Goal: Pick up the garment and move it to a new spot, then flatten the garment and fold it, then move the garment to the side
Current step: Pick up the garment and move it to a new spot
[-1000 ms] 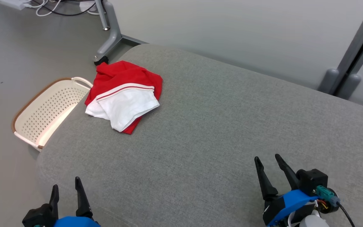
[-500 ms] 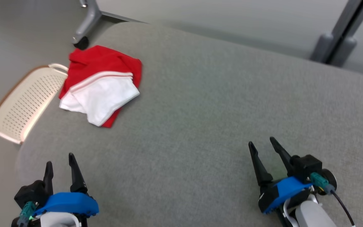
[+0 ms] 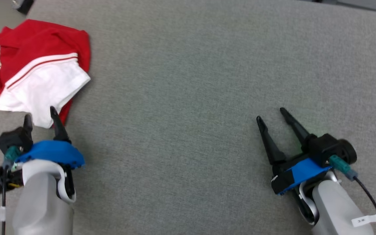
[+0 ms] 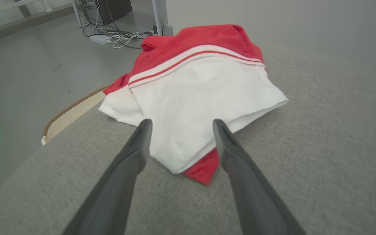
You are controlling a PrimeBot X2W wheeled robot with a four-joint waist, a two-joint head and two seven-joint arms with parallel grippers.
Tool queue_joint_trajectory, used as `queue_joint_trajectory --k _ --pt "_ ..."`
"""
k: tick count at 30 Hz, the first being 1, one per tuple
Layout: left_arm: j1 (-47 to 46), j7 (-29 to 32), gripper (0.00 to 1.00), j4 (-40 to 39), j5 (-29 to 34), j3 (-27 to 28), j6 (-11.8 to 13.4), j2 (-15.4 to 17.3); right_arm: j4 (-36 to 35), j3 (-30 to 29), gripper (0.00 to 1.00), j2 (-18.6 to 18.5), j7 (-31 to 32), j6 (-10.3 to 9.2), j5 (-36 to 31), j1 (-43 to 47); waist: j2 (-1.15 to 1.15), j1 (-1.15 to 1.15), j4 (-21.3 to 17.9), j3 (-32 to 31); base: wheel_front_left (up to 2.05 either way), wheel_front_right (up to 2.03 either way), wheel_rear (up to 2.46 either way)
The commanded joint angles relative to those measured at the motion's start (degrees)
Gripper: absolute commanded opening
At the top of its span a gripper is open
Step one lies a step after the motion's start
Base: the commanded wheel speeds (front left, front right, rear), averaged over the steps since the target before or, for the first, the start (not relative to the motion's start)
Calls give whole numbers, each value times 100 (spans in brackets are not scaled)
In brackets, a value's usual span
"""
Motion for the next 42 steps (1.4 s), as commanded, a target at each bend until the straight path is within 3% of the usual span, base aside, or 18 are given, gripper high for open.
queue_joint_trajectory --k 1,10,11,12,19,29,36,42 --pt "-198 -5 100 102 68 -7 39 11 38 -26 100 -111 9 -1 45 -22 -1 -1 -32 81 0 0 0" --pt "-857 -4 100 942 62 149 177 200 -15 -49 100 -296 26 -7 144 -125 -1 -1 -256 406 0 0 0" --pt "-882 -3 66 1030 49 150 138 190 -19 -61 100 -295 26 -7 153 -135 -1 -1 -268 408 0 0 0" --pt "-921 -4 0 1033 44 175 123 197 -14 -79 100 -292 26 -7 158 -139 -1 -1 -279 400 0 0 0" --pt "-994 -9 0 764 130 220 -6 228 23 -163 100 -215 24 -7 161 -100 -1 -1 -311 257 0 0 0" --pt "-933 -10 0 -584 571 -224 -395 -40 89 -324 100 162 4 -1 199 38 -1 -1 -563 -418 0 0 0" --pt "-807 -10 0 -1040 718 -768 -624 -231 176 -312 100 358 3 0 261 142 -1 -1 -1148 -803 0 0 0" --pt "-782 -10 0 -1022 609 -1386 -748 -305 239 -258 100 434 3 0 334 148 -1 -1 -1901 -928 0 0 0"
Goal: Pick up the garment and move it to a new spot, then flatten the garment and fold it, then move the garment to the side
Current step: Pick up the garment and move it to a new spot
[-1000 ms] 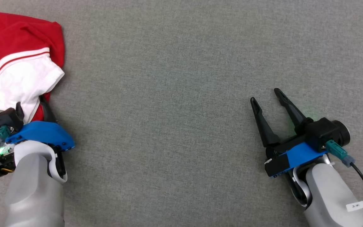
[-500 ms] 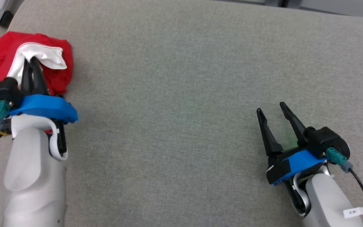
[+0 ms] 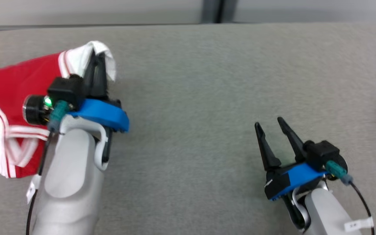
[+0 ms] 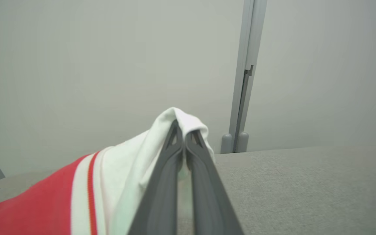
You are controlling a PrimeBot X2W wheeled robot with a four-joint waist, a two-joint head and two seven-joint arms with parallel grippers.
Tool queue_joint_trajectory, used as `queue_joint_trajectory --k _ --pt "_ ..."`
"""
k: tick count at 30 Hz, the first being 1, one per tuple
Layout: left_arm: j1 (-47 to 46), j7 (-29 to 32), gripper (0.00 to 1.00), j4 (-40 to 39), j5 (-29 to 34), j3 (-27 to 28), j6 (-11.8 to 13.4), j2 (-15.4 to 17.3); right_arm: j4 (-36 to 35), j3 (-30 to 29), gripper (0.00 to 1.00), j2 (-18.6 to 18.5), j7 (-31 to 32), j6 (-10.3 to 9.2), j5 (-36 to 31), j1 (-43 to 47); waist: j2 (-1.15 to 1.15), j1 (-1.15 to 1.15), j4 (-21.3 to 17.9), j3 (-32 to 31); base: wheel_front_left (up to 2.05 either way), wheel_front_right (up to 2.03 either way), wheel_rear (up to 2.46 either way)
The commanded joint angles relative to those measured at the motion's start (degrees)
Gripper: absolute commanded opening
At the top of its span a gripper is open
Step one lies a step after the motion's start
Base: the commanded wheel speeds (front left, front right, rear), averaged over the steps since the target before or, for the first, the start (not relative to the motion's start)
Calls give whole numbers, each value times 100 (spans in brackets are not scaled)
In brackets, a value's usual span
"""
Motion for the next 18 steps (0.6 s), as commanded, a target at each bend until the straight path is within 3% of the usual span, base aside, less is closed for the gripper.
queue_joint_trajectory --k 1,4,11,18 --pt "22 -16 0 -4 -25 -69 -16 -27 10 19 100 20 -3 1 43 38 -1 0 -326 -233 0 0 0" --pt "26 -17 0 -30 -363 -570 -34 -37 32 73 100 24 -3 1 99 50 -1 0 -749 -244 0 0 0" --pt "-119 -17 0 -91 -1181 -1962 209 -28 35 322 100 25 -3 1 403 -13 -1 0 -1657 -184 0 0 0" --pt "-258 -17 0 -180 -1849 -3192 484 -23 46 433 100 27 -3 1 570 -31 -1 0 -2199 -132 0 0 0"
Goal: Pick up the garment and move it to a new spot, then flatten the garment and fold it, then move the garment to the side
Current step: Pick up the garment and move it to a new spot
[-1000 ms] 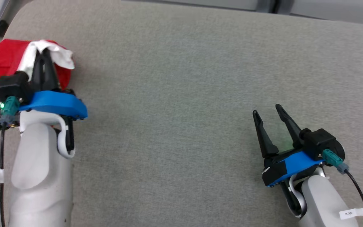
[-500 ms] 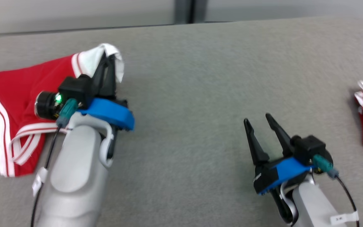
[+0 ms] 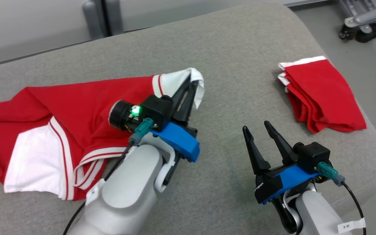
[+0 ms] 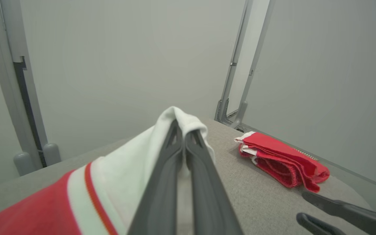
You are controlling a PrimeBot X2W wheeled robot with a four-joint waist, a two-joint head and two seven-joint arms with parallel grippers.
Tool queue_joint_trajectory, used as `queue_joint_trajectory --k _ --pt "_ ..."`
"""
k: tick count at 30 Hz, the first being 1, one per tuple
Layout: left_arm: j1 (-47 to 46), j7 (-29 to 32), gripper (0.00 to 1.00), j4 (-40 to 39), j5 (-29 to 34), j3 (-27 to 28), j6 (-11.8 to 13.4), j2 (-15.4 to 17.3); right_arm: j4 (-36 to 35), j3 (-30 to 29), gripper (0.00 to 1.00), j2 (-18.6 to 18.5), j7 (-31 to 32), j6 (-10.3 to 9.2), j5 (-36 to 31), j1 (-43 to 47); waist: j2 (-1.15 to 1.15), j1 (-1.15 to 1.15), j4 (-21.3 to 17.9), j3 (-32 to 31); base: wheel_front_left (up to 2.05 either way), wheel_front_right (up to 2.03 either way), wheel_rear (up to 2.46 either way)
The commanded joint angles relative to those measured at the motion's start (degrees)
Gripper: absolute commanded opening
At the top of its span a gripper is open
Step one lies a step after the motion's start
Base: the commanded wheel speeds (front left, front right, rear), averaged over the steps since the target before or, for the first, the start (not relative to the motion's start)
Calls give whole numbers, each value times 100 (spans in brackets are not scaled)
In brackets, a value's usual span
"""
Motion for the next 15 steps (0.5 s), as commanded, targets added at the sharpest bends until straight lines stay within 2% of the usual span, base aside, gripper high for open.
queue_joint_trajectory --k 1,5,6,8,15 --pt "-117 -18 0 -61 -156 -227 82 3 11 15 100 -4 -3 1 37 -12 0 0 -156 -86 0 0 0" --pt "-115 -18 0 -127 -372 -515 261 7 4 -29 100 -3 -3 1 32 54 0 0 -156 -107 0 0 0" --pt "-85 -18 13 -120 -375 -524 312 13 4 -55 100 -2 -3 1 17 77 0 0 -126 -121 0 0 0" --pt "15 -17 100 -65 -375 -499 372 11 -11 -117 100 -1 -2 1 -17 108 0 0 -23 -153 0 0 0" --pt "561 -17 100 27 -74 241 529 16 -61 -305 100 -1 -3 1 -164 148 0 0 559 -354 0 0 0"
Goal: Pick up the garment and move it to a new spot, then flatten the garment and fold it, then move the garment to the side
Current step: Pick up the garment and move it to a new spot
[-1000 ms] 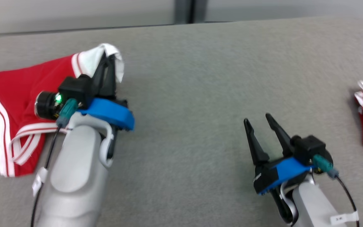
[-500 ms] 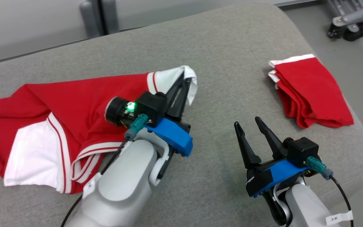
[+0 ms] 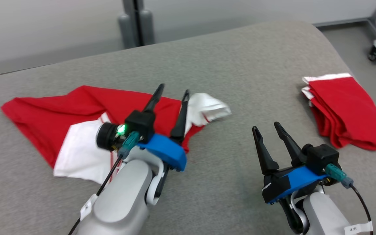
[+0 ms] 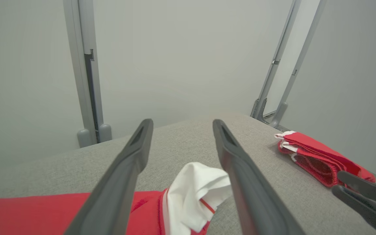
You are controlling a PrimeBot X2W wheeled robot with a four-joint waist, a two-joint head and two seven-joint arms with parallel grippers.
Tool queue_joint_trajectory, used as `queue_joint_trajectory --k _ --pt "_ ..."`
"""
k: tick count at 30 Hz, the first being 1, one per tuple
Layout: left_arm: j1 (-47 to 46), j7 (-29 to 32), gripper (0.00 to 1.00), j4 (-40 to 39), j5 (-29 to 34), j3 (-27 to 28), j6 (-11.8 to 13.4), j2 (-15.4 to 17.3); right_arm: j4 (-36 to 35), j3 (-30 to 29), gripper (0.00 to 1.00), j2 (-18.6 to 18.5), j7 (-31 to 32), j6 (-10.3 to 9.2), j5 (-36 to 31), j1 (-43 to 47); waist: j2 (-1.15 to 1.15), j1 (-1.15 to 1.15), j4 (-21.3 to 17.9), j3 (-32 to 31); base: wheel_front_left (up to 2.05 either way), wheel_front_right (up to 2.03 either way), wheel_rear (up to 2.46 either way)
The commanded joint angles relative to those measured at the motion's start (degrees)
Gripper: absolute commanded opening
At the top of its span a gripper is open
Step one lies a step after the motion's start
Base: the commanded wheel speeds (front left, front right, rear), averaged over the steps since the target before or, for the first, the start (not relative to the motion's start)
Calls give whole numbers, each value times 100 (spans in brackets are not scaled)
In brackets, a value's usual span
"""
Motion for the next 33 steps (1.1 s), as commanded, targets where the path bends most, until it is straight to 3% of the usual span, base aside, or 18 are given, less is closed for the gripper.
queue_joint_trajectory --k 1,11,18,26,33 --pt "308 -16 100 5 144 290 26 37 -32 -26 100 -5 -3 1 -76 56 0 0 234 -44 0 0 0" --pt "1807 -16 100 -398 635 1938 -12 154 80 -181 100 -11 -3 1 -257 401 0 0 1041 -668 0 0 0" --pt "2754 -16 100 -656 918 2665 -152 98 186 -146 100 -10 -3 1 -268 682 0 0 1222 -1100 0 0 0" --pt "3333 -16 100 -840 1069 3079 -253 20 315 -112 100 -10 -3 1 -353 884 0 0 1251 -1244 0 0 0" --pt "3328 -16 100 -877 995 3021 -278 2 373 -145 100 -9 -3 1 -374 946 0 0 1327 -1204 0 0 0"
